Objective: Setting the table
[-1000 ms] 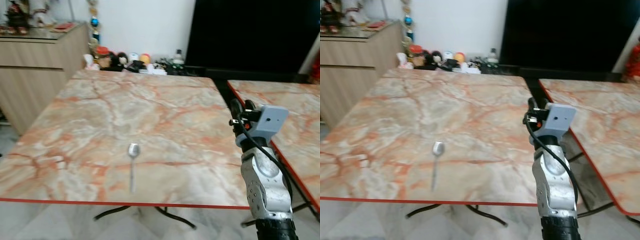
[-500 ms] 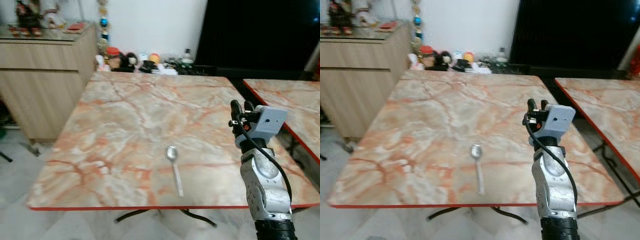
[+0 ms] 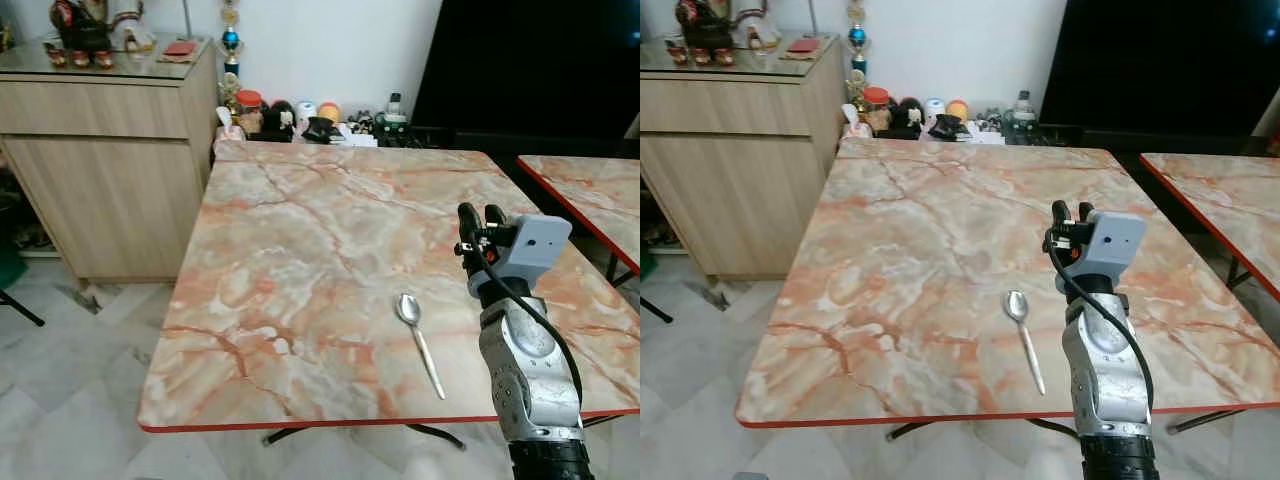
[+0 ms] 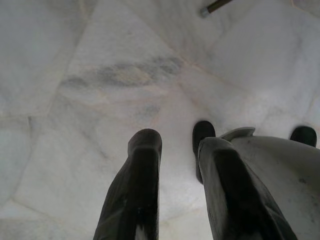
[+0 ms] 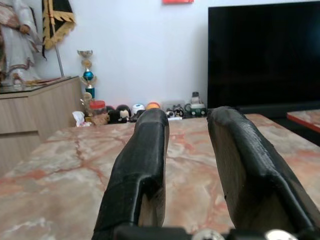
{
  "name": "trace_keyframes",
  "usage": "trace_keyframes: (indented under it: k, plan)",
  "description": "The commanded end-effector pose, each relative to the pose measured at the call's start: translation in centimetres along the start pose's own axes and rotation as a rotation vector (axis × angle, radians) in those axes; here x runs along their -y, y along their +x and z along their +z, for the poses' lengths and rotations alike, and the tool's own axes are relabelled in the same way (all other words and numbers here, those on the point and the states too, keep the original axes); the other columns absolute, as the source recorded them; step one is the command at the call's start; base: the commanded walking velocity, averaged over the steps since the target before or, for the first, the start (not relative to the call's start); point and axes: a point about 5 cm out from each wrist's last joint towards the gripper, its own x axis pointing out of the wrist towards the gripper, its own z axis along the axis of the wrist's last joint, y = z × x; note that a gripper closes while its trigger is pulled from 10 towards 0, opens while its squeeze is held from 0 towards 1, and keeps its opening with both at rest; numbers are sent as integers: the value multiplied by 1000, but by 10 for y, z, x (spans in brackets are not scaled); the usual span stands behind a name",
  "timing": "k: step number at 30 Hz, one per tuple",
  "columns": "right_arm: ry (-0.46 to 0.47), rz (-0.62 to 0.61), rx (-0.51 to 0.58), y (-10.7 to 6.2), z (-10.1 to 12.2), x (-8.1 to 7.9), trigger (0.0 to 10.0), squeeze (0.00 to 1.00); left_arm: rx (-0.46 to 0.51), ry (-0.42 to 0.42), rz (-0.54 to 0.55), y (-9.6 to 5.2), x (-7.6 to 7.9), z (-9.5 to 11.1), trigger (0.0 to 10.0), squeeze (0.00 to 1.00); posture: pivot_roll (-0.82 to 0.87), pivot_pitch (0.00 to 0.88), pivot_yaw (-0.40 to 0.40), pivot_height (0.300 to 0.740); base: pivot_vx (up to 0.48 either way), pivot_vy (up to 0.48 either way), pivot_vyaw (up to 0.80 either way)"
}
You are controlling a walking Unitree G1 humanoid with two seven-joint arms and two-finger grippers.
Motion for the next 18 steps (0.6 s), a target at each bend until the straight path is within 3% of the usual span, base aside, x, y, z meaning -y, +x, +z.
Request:
trace_keyframes:
  k: [1,7,14,18]
  plan:
    - [-11,-26,-30,-3,-4,9,10000,0,-12,4,-17,0,6,-4,10000,0,63,7,-38,740,0,0,0]
    - [-19,-10,-168,-10,-33,5,10000,0,-15,3,-18,0,6,-5,10000,0,68,11,-38,740,0,0,0]
    - [-6,-17,-168,-11,-33,5,10000,0,-18,-26,-8,0,5,-7,10000,0,65,15,-36,740,0,0,0]
    - [-8,-26,-164,-11,-33,8,10000,0,-22,-30,-8,-1,4,-7,10000,0,65,15,-36,740,0,429,0]
